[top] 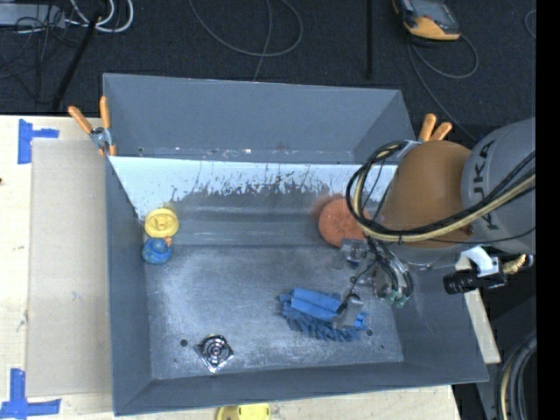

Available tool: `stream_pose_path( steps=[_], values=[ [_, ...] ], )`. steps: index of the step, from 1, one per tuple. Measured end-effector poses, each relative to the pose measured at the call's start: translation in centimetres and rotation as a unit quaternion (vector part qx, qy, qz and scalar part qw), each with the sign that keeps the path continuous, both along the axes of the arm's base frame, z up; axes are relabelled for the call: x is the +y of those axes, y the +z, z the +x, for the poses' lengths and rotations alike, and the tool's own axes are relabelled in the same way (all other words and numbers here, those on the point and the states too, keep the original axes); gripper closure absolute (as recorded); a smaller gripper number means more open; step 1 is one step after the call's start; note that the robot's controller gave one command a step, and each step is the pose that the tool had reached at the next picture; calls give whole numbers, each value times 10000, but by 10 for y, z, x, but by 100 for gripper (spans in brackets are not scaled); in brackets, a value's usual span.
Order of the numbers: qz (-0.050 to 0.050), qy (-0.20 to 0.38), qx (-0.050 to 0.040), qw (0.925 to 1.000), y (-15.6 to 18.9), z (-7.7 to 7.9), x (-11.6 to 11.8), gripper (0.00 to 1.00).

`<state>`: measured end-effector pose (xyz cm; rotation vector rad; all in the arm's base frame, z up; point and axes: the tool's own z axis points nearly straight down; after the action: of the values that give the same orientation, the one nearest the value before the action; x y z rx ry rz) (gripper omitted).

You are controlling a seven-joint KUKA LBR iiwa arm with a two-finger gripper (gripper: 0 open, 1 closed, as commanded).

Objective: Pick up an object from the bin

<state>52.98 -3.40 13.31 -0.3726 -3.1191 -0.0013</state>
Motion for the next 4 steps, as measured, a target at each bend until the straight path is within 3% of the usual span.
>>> stream_pose_path(
  steps=[1,2,4],
  values=[
    [-6,351,-17,9994,-49,-6,1,0],
    [-4,-427,-4,9991,-63,-3,-1,100],
    [-3,-426,3,9991,-63,-3,-1,100]
  ],
)
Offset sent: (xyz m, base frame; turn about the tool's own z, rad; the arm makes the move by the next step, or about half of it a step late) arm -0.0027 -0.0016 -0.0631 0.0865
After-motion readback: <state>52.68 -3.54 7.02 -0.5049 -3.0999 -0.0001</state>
